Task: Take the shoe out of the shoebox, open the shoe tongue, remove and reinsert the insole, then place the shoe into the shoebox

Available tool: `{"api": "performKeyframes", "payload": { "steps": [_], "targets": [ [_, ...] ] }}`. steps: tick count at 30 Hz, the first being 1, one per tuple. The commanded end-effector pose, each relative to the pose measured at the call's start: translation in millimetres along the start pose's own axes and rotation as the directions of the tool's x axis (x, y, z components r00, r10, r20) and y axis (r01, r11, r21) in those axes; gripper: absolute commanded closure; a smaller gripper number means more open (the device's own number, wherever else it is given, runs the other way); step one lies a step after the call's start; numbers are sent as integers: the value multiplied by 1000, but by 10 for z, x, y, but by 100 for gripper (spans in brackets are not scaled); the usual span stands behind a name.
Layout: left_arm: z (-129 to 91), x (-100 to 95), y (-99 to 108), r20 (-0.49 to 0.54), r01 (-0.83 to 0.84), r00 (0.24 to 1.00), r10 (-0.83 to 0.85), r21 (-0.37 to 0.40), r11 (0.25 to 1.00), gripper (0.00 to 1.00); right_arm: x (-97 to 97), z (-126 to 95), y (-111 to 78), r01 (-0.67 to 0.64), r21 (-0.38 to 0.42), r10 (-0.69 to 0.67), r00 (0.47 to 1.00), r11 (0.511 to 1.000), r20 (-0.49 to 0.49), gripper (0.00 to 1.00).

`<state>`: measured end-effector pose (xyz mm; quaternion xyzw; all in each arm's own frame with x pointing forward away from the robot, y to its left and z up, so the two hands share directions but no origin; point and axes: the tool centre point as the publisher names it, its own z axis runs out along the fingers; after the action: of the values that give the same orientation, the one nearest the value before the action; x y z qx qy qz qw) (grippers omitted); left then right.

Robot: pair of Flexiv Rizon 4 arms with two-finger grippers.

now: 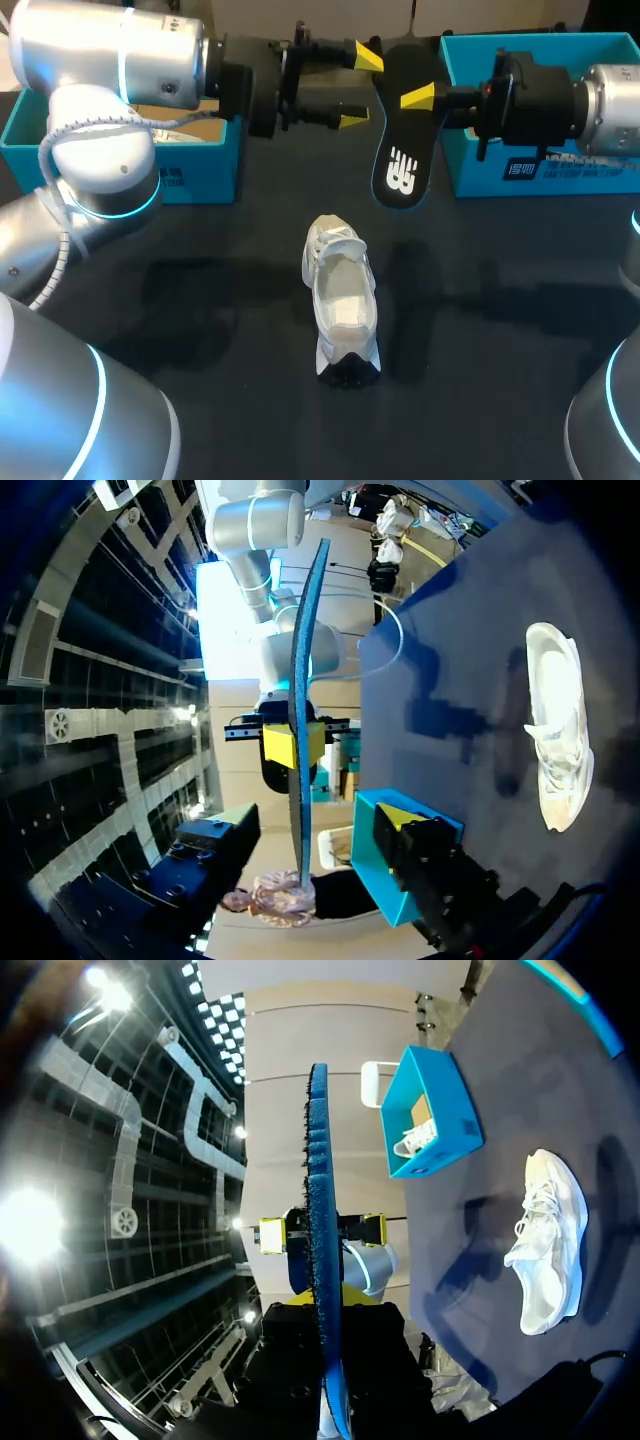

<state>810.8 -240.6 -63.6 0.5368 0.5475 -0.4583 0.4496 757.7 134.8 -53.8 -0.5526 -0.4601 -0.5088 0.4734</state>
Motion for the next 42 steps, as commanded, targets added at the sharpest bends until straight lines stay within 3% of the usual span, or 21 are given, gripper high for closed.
{"api": "performKeyframes", "payload": {
  "steps": [1,6,25,30,32,38,39,40,42],
  "targets": [
    [88,-11,5,12,-2,1000,2,-4,1000,48,0,36,30,-1,4,1,1000,1000,4,100],
    [170,-40,-32,32,11,999,-11,-7,1000,58,-15,44,47,-1,12,1,1000,1000,3,100],
    [371,-72,-34,50,32,998,-31,-34,999,76,-39,38,36,10,21,-10,1000,1000,-9,100],
    [394,-77,-41,53,43,998,-41,-31,999,88,-46,25,19,13,19,-13,1000,1000,-11,100],
    [400,-78,-50,55,51,997,-50,-28,998,99,-53,22,16,13,18,-13,1000,1000,-12,100],
    [422,-32,-92,43,57,998,-56,-19,998,100,-68,0,11,18,14,-17,1000,1000,-18,100],
    [423,-18,-93,40,63,997,-62,-18,998,100,-70,-9,2,19,10,-19,1000,1000,-18,59],
    [423,-4,-92,37,71,997,-70,-17,997,100,-74,-30,-14,19,-3,-19,1000,1000,-17,0],
    [418,26,-92,31,78,996,-78,-16,997,100,-80,-69,-51,28,-12,-28,1000,1000,-9,0]
  ]
}}
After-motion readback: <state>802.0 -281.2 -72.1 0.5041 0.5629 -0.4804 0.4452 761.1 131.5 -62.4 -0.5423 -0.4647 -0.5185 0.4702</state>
